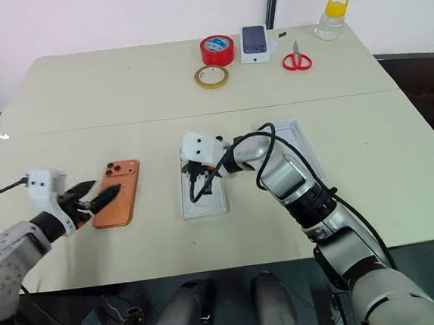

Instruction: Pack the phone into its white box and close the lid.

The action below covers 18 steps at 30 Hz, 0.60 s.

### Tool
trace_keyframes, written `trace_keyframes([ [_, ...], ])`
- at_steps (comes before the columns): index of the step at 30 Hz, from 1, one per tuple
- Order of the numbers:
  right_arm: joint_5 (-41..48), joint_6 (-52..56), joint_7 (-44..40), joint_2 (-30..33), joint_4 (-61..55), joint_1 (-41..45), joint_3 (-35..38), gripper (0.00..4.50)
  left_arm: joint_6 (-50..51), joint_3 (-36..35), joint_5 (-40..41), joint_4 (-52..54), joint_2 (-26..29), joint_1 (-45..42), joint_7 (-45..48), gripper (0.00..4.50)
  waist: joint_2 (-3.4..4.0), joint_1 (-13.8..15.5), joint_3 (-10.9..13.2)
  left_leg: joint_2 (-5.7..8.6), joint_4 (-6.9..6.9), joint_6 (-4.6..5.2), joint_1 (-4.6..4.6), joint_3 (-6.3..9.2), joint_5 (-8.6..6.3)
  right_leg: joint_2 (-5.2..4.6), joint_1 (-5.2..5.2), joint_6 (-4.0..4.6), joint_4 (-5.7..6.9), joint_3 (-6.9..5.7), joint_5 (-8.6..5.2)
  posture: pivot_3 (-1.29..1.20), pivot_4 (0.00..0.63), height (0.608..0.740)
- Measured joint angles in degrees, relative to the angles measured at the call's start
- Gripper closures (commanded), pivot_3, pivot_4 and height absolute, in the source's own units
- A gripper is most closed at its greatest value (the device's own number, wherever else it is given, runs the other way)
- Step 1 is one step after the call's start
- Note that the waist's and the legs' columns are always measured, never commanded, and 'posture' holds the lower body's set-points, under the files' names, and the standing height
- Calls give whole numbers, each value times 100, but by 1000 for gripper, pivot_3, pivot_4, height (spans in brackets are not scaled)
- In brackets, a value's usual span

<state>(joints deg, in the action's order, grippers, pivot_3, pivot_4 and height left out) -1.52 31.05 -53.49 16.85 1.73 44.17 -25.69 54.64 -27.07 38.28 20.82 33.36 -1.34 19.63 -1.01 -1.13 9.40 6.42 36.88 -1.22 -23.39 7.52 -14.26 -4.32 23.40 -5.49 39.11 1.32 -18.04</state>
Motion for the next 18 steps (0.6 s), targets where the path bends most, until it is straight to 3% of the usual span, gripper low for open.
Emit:
trace_keyframes([
  [6,-353,418,602,-841,496,306,-479,4500,1621,-468,373,-554,-28,-814,-758,34,-1,-7,-1,0,7,-5,0,2,3,4,6,0,10,0,0,0,150,740],
  [18,-726,831,359,-1230,1095,740,-1281,4500,3146,-424,643,-403,-106,-1410,-721,34,0,-11,-3,2,7,-6,1,5,3,2,5,0,9,-2,0,0,150,740],
])
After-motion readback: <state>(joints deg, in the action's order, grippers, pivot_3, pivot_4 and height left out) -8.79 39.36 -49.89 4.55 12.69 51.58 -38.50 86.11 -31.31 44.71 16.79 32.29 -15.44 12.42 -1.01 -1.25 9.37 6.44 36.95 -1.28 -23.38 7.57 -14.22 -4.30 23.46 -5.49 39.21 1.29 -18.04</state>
